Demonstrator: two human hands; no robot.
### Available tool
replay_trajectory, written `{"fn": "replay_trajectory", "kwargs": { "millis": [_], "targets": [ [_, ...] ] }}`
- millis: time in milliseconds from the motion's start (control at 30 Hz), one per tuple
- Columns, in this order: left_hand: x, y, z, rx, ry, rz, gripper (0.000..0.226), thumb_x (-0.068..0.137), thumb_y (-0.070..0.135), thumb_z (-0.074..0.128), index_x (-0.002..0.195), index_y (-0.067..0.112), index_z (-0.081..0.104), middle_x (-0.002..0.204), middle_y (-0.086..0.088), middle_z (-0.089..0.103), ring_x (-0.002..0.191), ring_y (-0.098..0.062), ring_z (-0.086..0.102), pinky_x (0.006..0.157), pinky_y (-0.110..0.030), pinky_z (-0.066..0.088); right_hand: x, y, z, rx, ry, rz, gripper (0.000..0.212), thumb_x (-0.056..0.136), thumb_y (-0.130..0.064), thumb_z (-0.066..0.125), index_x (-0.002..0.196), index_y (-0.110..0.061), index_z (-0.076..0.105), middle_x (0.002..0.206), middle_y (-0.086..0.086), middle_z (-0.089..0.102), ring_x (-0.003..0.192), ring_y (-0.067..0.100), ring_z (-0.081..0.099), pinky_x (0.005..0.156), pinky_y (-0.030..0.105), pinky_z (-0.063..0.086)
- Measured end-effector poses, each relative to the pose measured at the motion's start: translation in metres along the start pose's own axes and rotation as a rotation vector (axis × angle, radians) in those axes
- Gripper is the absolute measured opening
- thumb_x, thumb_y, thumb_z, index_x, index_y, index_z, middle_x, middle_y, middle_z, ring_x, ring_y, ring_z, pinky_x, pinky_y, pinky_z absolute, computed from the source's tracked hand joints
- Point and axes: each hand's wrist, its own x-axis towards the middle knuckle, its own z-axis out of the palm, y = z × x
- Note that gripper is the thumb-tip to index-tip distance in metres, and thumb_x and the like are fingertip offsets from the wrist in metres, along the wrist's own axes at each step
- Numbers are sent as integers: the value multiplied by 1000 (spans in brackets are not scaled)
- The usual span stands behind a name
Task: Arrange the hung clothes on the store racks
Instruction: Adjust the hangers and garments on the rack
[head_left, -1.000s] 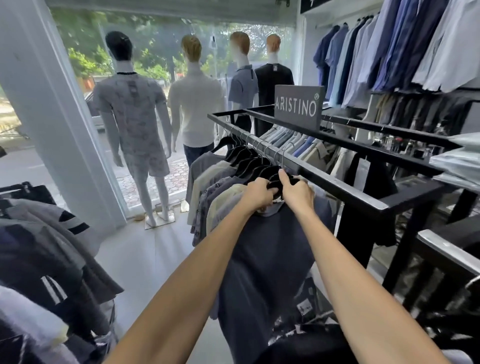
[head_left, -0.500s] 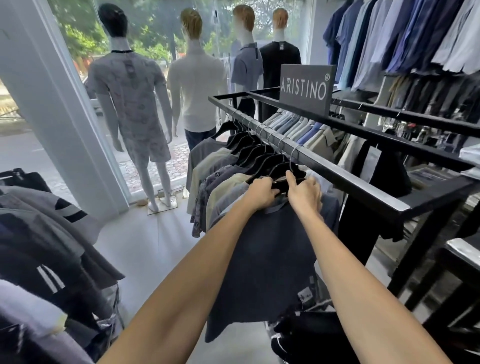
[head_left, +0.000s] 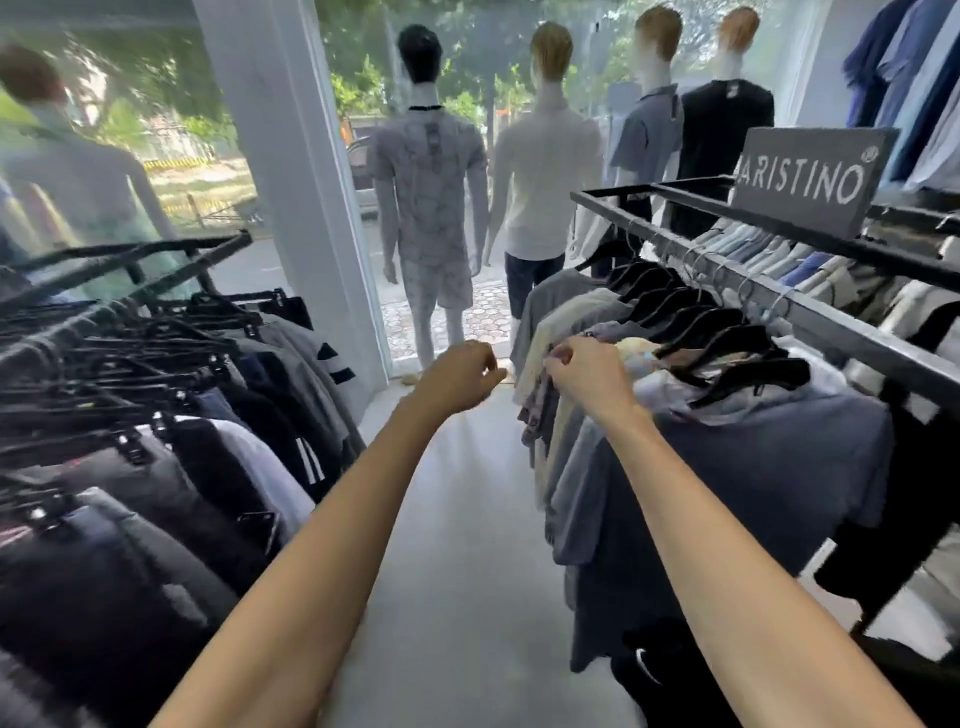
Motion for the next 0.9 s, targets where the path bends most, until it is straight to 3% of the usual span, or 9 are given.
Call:
{"fn": "replay_trajectory", "kwargs": {
  "millis": [100,233,300,400,500,600,700,800,900],
  "targets": [
    [-56,-72,-38,38,54,-145,26,97,35,54,103,12,64,105,-6,63,97,-24,60,86,-40,50,-17,-65,49,39,-117,-96,34,94,-29,52,123,-20,68,128,11,65,121,35,55,97,41,47],
    [-141,-151,-87,60,134,-323,25,96,31,54,99,8,64,97,-6,63,92,-24,60,76,-32,45,-61,-149,118,56,-317,-192,32,94,-15,50,118,-13,70,118,12,67,109,34,62,82,33,47],
    [-185,-182,-108,78,166,-398,27,95,35,57,100,10,66,98,-5,64,93,-23,60,79,-33,47,-89,-187,149,79,-422,-267,30,93,-13,50,114,-11,71,113,11,69,100,31,64,80,31,49],
    [-248,-218,-135,92,245,-497,23,94,37,58,94,15,64,95,-4,65,92,-25,62,82,-38,51,-128,-238,184,93,-502,-400,32,91,-22,47,110,-21,73,118,7,69,103,29,64,90,40,55],
    [-305,-246,-159,131,309,-601,16,94,30,56,93,17,64,99,-6,67,94,-27,63,84,-40,52,-168,-287,205,115,-541,-562,33,88,-24,47,106,-23,76,125,5,68,120,27,60,106,42,45],
    [-351,-269,-177,207,271,-729,14,94,22,52,101,17,63,108,-5,66,103,-28,61,88,-40,51,-203,-329,217,185,-581,-628,27,88,-28,50,96,-33,75,109,2,74,94,22,68,90,35,55],
    [-386,-285,-185,273,202,-798,19,94,18,52,110,16,63,116,-6,62,109,-29,59,90,-38,49,-233,-359,230,273,-620,-693,28,90,-19,52,96,-33,76,105,0,75,83,19,66,79,27,52],
    [-410,-295,-183,271,143,-793,24,95,21,51,114,16,65,119,-7,63,114,-29,58,94,-39,48,-256,-377,240,283,-665,-746,37,91,-4,48,111,-18,76,116,3,73,105,20,66,94,24,47],
    [-423,-297,-182,236,194,-767,24,97,20,47,107,13,68,114,-8,64,109,-28,58,91,-38,47,-272,-389,252,233,-713,-752,44,89,-3,43,119,-17,72,125,6,69,122,22,58,107,28,42]
  ]
}}
